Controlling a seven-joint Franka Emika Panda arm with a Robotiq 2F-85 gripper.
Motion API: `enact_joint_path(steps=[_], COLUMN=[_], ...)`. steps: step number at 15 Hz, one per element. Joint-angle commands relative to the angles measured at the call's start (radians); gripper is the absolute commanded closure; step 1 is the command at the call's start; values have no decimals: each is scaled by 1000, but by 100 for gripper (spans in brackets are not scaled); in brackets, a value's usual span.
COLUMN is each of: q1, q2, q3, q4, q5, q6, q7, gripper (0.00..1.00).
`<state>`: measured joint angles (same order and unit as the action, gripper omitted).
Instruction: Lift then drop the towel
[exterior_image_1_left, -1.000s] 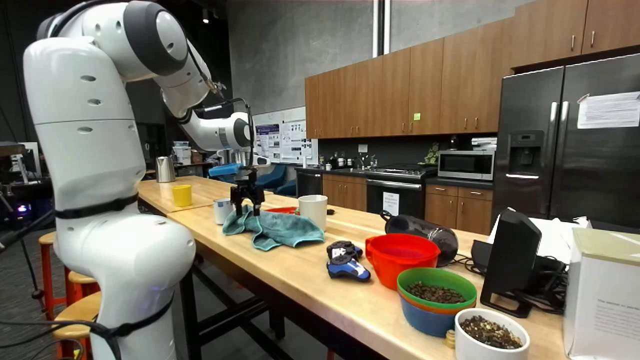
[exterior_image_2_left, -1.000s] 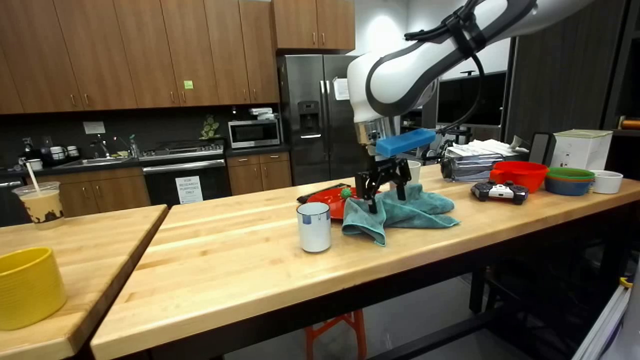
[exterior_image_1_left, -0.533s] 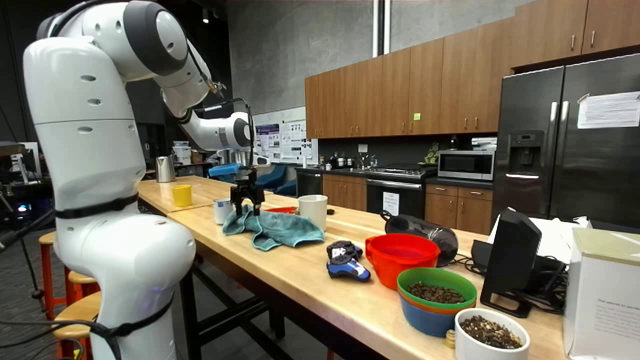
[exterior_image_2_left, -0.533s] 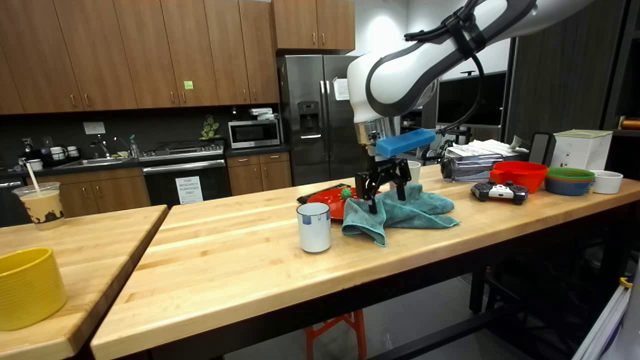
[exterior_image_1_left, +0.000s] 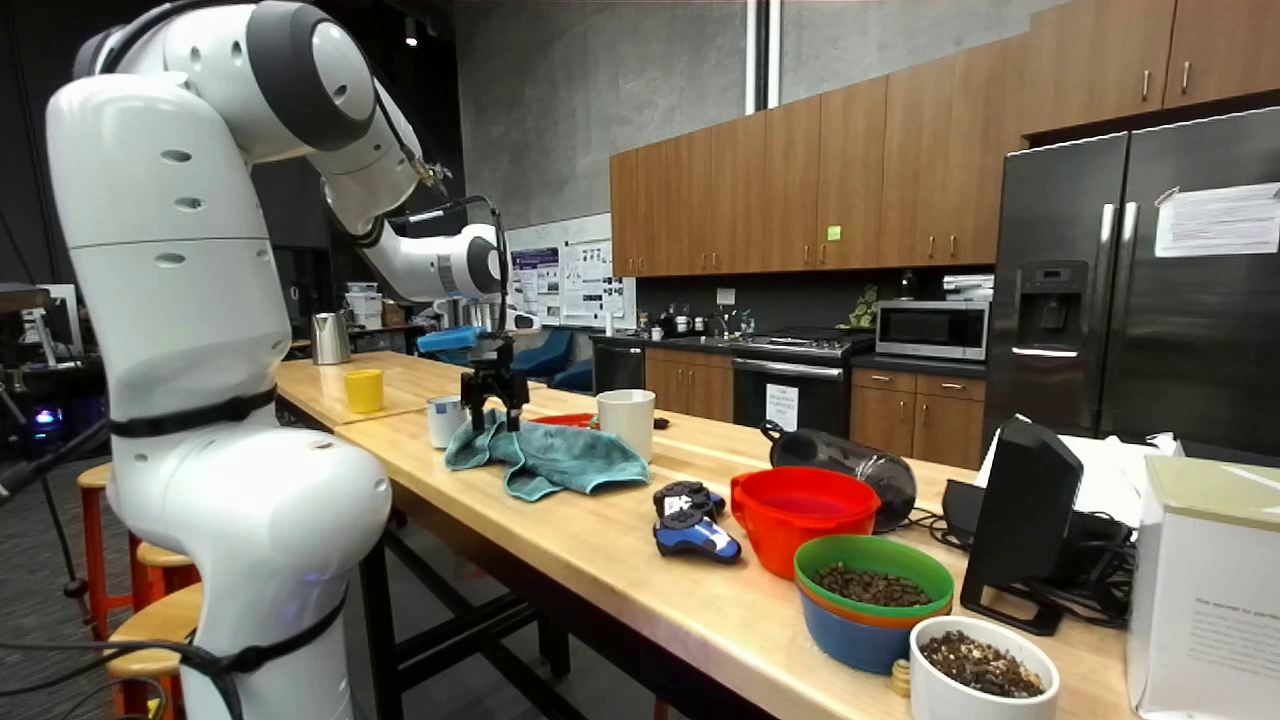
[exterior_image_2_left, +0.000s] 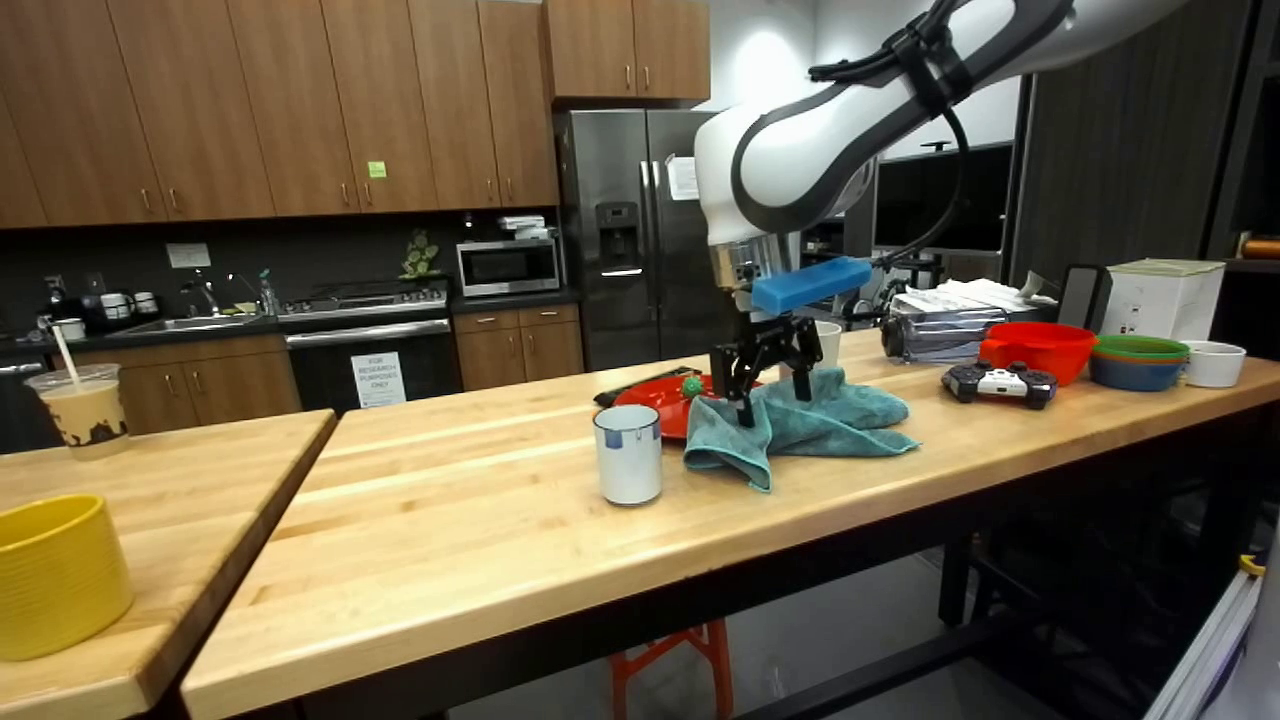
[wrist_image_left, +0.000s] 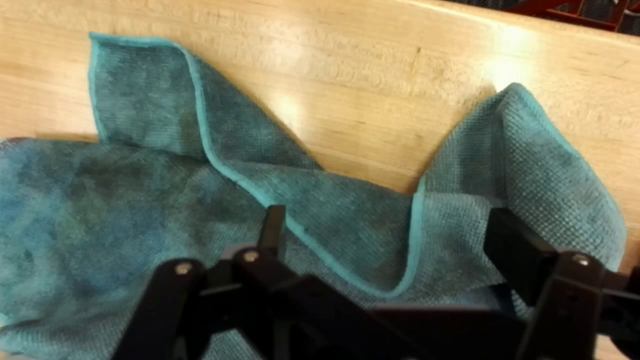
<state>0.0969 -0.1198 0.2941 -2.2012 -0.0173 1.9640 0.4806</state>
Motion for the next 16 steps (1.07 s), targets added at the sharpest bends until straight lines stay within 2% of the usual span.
enact_joint_path(steps=[1, 5, 8, 12, 13, 14, 16], q1=[30, 40, 51, 73, 79, 84, 95], q2=[-9, -19, 22, 57, 68, 75, 92], q3=[-29, -33, -20, -14, -14, -16, -18], q4=[-10, -28, -36, -62, -65, -71, -70], q5=[-8, -32, -87, -209, -236, -255, -285], q6=[6, 18, 80, 171, 187, 204, 224], q7=[8, 16, 53, 121, 134, 145, 165], gripper=[0, 0, 0, 0, 25, 27, 39])
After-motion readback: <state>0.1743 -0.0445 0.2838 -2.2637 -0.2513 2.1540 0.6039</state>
